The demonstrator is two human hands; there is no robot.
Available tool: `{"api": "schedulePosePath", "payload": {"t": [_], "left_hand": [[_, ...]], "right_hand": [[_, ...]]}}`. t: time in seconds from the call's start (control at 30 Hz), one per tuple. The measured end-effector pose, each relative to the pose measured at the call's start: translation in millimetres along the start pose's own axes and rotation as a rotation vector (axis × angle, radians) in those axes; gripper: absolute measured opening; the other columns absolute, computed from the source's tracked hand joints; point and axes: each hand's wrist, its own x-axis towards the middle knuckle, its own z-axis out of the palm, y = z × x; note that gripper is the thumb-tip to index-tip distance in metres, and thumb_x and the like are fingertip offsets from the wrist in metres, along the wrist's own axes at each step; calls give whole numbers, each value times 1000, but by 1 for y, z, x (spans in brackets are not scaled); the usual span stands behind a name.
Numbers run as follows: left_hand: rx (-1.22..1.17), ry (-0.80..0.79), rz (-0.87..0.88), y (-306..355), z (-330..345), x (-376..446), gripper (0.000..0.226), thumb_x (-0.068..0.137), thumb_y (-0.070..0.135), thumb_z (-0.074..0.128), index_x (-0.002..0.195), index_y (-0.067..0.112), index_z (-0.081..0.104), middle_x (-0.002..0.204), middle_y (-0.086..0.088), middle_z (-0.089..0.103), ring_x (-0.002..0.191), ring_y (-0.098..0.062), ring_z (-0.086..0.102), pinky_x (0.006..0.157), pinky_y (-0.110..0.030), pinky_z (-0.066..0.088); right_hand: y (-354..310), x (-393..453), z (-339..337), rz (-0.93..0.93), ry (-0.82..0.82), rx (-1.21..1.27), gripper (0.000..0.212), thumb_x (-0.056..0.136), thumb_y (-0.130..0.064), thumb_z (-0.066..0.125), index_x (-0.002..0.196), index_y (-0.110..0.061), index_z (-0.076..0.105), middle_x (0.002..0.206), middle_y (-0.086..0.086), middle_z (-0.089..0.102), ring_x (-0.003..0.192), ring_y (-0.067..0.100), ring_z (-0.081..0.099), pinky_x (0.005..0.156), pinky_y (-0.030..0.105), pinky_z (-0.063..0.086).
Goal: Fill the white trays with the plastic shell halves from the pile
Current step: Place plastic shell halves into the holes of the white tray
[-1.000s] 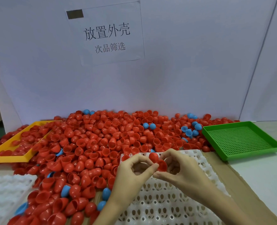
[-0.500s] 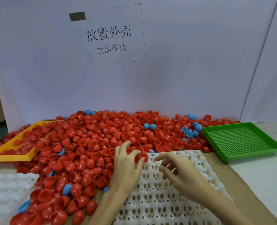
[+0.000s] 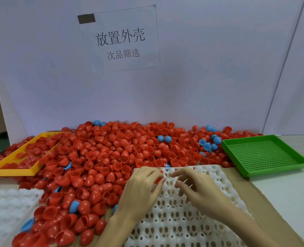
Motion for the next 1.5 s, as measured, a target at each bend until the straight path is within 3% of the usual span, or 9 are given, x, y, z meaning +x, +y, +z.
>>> {"api": "schedulePosePath", "payload": {"t": [0.17, 0.3, 0.4, 0.57, 0.83, 1.0, 1.13, 1.33, 1.5], "left_hand": [[62, -107, -52, -9, 4, -6, 32, 109, 44, 47, 112, 29, 75, 131, 23, 62, 128, 7, 44, 121, -30, 28], [41, -72, -4, -9, 3, -2, 26, 110, 26, 51, 116, 23, 76, 124, 19, 66, 118, 4, 52, 112, -30, 37], [29, 11, 0, -11, 4, 0, 23, 108, 23, 55, 121, 21, 74, 131, 14, 65, 125, 1, 53, 115, -21, 34], [41, -208, -83, -22, 8, 2, 46, 112, 46, 34, 149, 30, 54, 166, 18, 32, 150, 11, 16, 127, -22, 7], [107, -195, -49, -20, 7, 2, 46, 111, 47, 36, 152, 29, 48, 168, 15, 27, 145, 13, 5, 115, -4, -7], [145, -266, -41, -22, 9, 1, 50, 113, 47, 27, 159, 33, 40, 169, 17, 26, 155, 4, 16, 129, -28, 10], [189, -309, -51, -20, 10, 0, 53, 113, 48, 21, 162, 31, 34, 172, 16, 19, 157, 3, 8, 130, -31, 5], [175, -311, -47, -16, 7, -1, 55, 113, 47, 20, 165, 30, 24, 173, 13, 15, 158, 2, 4, 129, -27, 1], [177, -353, -35, -16, 7, 0, 54, 114, 45, 16, 166, 31, 19, 172, 18, 11, 157, 6, 0, 129, -29, -2]], "right_hand": [[-1, 0, 0, 6, -20, -12, 19, 104, -22, 61, 117, -35, 67, 90, -12, 71, 83, 2, 71, 71, 18, 54], [-2, 0, -1, 18, -23, 2, 19, 104, -20, 61, 116, -34, 68, 90, -11, 72, 83, 4, 71, 70, 18, 54], [-2, 0, -2, 25, -22, 11, 19, 105, -20, 60, 116, -33, 68, 90, -11, 72, 83, 3, 71, 71, 18, 54], [-1, 1, -1, 33, -24, 28, 19, 105, -20, 59, 115, -34, 68, 91, -10, 73, 84, 4, 72, 72, 20, 55], [-5, 6, -11, 10, 49, 71, 19, 105, -16, 60, 112, -30, 70, 95, -10, 73, 88, 7, 72, 71, 26, 59], [-4, 34, -25, -45, 68, -294, 33, 107, -10, 49, 132, -24, 67, 128, -13, 67, 116, -2, 60, 97, 13, 48], [9, 71, -24, -20, -87, -573, 61, 99, 10, 48, 151, -22, 51, 150, -2, 52, 137, 16, 51, 111, 28, 46], [36, 94, -9, -37, -39, -652, 34, 102, -20, 64, 135, -27, 64, 125, -4, 62, 120, 20, 56, 98, 31, 49], [28, 84, -10, -103, 108, -486, 26, 99, -23, 69, 125, -21, 68, 112, -5, 64, 101, 13, 61, 91, 31, 54]]}}
